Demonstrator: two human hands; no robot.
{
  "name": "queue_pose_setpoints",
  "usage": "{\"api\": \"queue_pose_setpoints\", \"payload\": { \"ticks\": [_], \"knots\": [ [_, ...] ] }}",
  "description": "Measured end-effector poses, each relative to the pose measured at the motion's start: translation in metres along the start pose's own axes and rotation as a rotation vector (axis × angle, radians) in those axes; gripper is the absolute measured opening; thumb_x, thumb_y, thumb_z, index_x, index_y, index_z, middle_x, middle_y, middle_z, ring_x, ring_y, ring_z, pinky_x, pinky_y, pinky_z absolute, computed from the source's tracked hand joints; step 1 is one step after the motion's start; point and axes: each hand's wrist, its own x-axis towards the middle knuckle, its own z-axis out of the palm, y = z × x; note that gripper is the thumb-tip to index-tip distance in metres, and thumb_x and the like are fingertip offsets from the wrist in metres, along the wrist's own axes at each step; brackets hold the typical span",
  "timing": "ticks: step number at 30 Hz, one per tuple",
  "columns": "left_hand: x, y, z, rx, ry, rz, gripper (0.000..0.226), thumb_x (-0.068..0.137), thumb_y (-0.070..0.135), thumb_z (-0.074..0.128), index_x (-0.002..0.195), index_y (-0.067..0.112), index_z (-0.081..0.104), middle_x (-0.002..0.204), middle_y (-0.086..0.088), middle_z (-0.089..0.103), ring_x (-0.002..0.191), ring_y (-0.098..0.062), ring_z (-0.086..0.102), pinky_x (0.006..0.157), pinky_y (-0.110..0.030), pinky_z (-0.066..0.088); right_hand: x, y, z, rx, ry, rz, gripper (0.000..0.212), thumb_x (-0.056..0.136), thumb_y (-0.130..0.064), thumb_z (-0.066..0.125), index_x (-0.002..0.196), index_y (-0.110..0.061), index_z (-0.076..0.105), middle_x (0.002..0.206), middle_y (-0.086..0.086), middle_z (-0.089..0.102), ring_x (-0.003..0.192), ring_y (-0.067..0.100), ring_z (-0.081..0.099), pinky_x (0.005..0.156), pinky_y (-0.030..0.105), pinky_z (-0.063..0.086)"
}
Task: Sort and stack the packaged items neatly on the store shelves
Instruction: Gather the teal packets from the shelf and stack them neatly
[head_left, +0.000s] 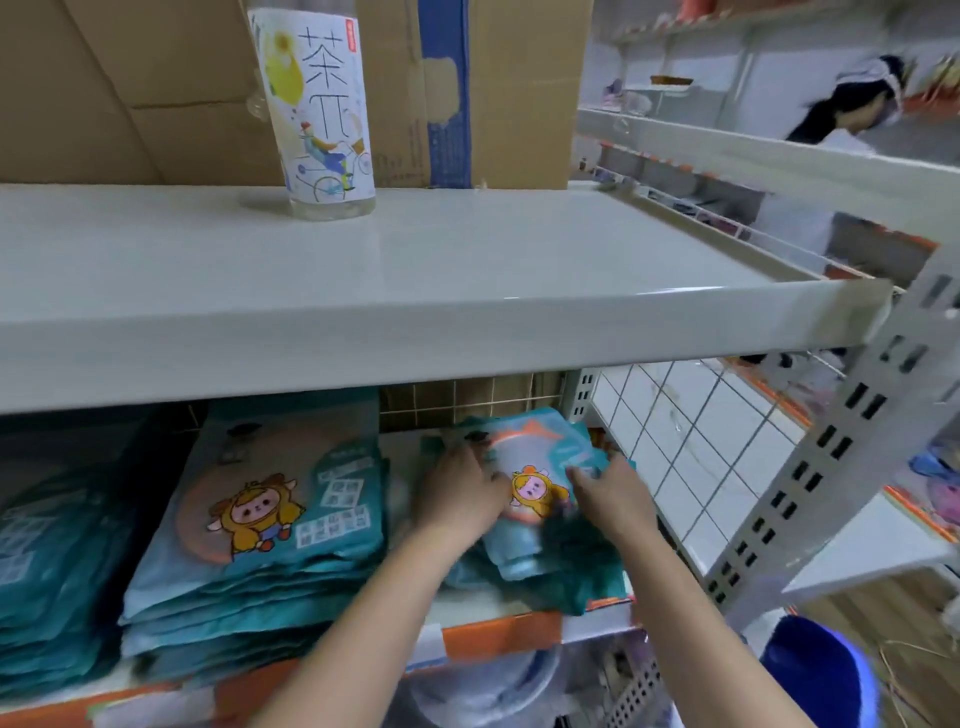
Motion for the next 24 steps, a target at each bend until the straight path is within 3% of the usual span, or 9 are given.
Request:
{"api": "queue_pose_setpoints", "payload": {
  "ticks": [2,5,8,9,10,12,15,19,24],
  "knots": [
    [0.003,0.003,0.022,-0.118,-0.115,-0.075,0.043,0.093,0.032,0.049,0.132,0.014,0.049,0.118,-0.008,0.062,0.106,-0.025,0.060,0.089,-0.031,0.049,0.007,0.014,-0.002,-0.033,-0.087,0.031,0.049,0.089,-0.043,0.051,0.118,-0.004,0.049,0.113,0.015,0.060,0.100,0.031,0.056,0.075,0.033,0.040],
    [0.005,0.008,0.034,-0.306,-0.102,-0.127,0.044,0.099,0.019,0.046,0.140,0.007,0.036,0.123,-0.013,0.058,0.103,-0.021,0.057,0.077,-0.020,0.041,0.012,0.026,0.002,-0.092,-0.197,0.022,0.052,0.087,-0.050,0.049,0.117,-0.008,0.051,0.105,0.009,0.061,0.089,0.025,0.055,0.074,0.032,0.044],
    [0.013,0.008,0.034,-0.468,-0.084,-0.236,0.014,0.100,0.015,0.044,0.108,0.006,0.052,0.084,-0.002,0.053,0.071,-0.011,0.049,0.057,-0.020,0.038,0.016,0.027,0.005,-0.005,-0.225,0.021,0.045,0.085,-0.048,0.056,0.109,-0.011,0.053,0.098,0.006,0.062,0.089,0.023,0.060,0.078,0.034,0.051],
    [0.015,0.007,0.032,-0.531,-0.075,-0.283,0.010,0.099,0.016,0.047,0.101,0.008,0.052,0.081,-0.001,0.052,0.068,-0.010,0.048,0.056,-0.019,0.038,0.018,0.028,0.007,0.048,-0.239,0.037,0.043,0.084,-0.046,0.059,0.109,-0.011,0.054,0.098,0.006,0.062,0.089,0.023,0.060,0.080,0.035,0.052],
    [0.016,0.005,0.028,-0.598,-0.070,-0.328,0.015,0.096,0.019,0.052,0.105,0.007,0.051,0.089,-0.006,0.057,0.072,-0.013,0.050,0.058,-0.022,0.040,0.020,0.028,0.008,0.109,-0.265,0.063,0.043,0.083,-0.045,0.061,0.109,-0.011,0.054,0.099,0.006,0.062,0.090,0.023,0.061,0.083,0.037,0.053],
    [0.022,-0.003,0.027,-0.723,-0.083,-0.403,0.052,0.090,0.024,0.062,0.131,0.003,0.040,0.118,-0.016,0.057,0.087,-0.022,0.054,0.060,-0.025,0.042,0.023,0.031,0.010,0.220,-0.316,0.106,0.045,0.080,-0.044,0.065,0.110,-0.012,0.055,0.100,0.006,0.063,0.091,0.024,0.063,0.088,0.042,0.054],
    [0.025,-0.009,0.030,-0.813,-0.088,-0.433,0.054,0.084,0.023,0.067,0.130,0.004,0.044,0.110,-0.017,0.063,0.088,-0.027,0.062,0.062,-0.028,0.047,0.021,0.031,0.008,0.308,-0.346,0.124,0.041,0.080,-0.040,0.065,0.110,-0.014,0.053,0.098,0.004,0.060,0.090,0.022,0.060,0.084,0.039,0.053],
    [0.024,-0.001,0.030,-0.898,-0.044,-0.321,0.036,0.085,0.013,0.063,0.119,0.011,0.052,0.096,-0.010,0.067,0.082,-0.024,0.066,0.063,-0.028,0.051,0.011,0.021,-0.002,0.409,-0.273,0.024,0.039,0.082,-0.031,0.064,0.113,-0.014,0.047,0.101,0.005,0.058,0.085,0.017,0.056,0.068,0.029,0.044],
    [0.020,0.020,0.001,-0.865,0.099,0.047,0.061,0.087,0.015,0.063,0.139,0.024,0.033,0.127,0.004,0.051,0.112,-0.014,0.053,0.069,-0.019,0.043,0.000,-0.004,-0.026,0.698,-0.150,-0.214,0.032,0.083,-0.010,0.063,0.109,-0.019,0.046,0.094,-0.003,0.058,0.083,0.011,0.057,0.065,0.023,0.042]
  ]
}}
